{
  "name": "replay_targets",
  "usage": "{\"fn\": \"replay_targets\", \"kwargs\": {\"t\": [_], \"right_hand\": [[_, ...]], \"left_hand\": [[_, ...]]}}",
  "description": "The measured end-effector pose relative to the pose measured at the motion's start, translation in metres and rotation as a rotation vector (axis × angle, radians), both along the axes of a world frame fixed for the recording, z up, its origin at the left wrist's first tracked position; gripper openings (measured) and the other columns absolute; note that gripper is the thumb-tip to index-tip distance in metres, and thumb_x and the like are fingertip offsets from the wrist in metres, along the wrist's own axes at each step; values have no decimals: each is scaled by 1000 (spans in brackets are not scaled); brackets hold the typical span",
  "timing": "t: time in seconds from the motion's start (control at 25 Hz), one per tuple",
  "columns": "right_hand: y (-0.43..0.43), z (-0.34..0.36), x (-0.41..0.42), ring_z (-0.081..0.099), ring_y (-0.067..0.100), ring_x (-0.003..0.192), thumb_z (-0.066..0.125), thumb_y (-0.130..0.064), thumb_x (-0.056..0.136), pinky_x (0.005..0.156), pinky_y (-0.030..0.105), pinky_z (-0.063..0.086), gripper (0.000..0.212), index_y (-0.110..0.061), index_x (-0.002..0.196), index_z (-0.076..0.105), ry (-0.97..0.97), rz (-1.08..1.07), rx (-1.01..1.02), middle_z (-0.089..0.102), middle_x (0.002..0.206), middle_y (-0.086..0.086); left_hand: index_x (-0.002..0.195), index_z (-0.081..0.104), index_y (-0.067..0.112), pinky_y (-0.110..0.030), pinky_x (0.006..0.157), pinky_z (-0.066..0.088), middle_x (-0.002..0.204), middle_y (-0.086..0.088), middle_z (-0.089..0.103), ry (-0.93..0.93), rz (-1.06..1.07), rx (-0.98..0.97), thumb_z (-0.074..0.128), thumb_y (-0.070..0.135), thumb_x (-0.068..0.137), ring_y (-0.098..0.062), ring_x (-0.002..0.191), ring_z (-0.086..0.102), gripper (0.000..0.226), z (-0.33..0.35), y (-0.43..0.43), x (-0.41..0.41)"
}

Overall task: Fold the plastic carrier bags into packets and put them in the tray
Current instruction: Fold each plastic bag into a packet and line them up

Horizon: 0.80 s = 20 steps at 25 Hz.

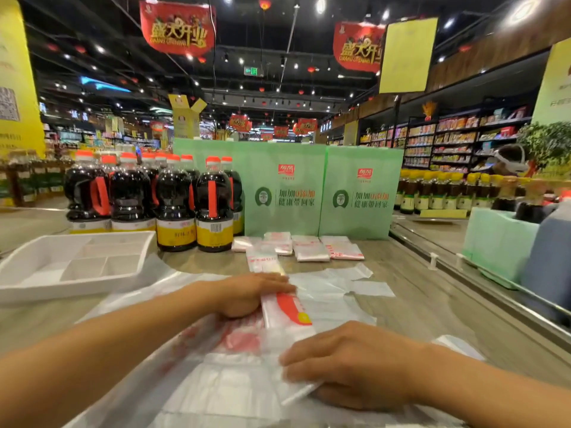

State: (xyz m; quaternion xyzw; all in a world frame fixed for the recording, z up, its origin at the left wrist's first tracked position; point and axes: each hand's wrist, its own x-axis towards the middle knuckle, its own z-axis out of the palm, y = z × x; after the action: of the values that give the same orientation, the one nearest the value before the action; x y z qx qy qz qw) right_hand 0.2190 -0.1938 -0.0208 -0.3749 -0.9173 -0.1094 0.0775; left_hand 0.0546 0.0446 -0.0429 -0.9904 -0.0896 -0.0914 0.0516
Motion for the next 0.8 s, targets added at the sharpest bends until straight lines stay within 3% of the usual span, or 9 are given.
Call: {"fn": "replay_targets", "kwargs": {"t": [0.08,0.16,0.24,0.4,0.48,0.52,0.6,0.8], "right_hand": [[1,-3,0,57,14,129,57,-27,100,95,36,56,38,-23,137,63,24,-28,-36,58,146,-5],[2,-3,-3,58,16,129,56,-29,101,95,39,56,38,-24,138,62,11,-53,-22,57,147,-4],[2,-4,-10,58,17,129,56,-30,102,96,39,55,39,-24,140,60,-12,-73,-23,56,148,-4],[-10,10,-9,46,8,140,52,-60,100,112,32,45,59,-30,151,46,-43,-151,-36,46,157,-10],[-22,18,1,35,3,147,49,-73,94,118,32,37,71,-37,155,38,-59,-253,-104,34,162,-17],[-26,21,6,29,0,149,47,-77,93,121,32,33,74,-41,156,33,-71,-313,-153,27,164,-22],[-32,22,12,22,-4,149,42,-79,93,123,31,26,73,-49,156,24,-62,-422,-249,17,164,-29],[-18,18,10,20,-1,149,41,-81,91,125,37,22,76,-56,156,10,98,-529,-374,11,164,-30]], "left_hand": [[146,55,14,-29,120,32,156,-10,46,25,76,6,56,17,100,-20,141,45,46,6,-3,-5],[154,44,19,-16,119,19,162,-8,35,50,126,-131,50,3,98,-19,148,35,58,14,-1,-11],[157,37,29,-21,119,18,167,-1,27,49,213,-186,49,5,99,-19,152,27,64,27,-2,-20],[155,41,29,-21,116,19,165,6,29,78,251,-309,49,-6,88,-12,152,26,75,53,-31,-55],[153,42,33,-21,116,18,163,13,31,99,275,-420,53,9,94,-4,148,27,65,58,-52,-81],[154,39,36,-22,117,17,163,16,29,97,286,-509,55,28,98,-1,146,26,58,60,-66,-93],[158,28,40,-26,121,12,165,20,18,150,301,-598,48,68,95,-1,149,18,72,57,-89,-110],[160,-6,43,-44,124,-12,167,16,-15,328,380,-414,32,76,96,-11,155,-15,82,37,-118,-102]]}}
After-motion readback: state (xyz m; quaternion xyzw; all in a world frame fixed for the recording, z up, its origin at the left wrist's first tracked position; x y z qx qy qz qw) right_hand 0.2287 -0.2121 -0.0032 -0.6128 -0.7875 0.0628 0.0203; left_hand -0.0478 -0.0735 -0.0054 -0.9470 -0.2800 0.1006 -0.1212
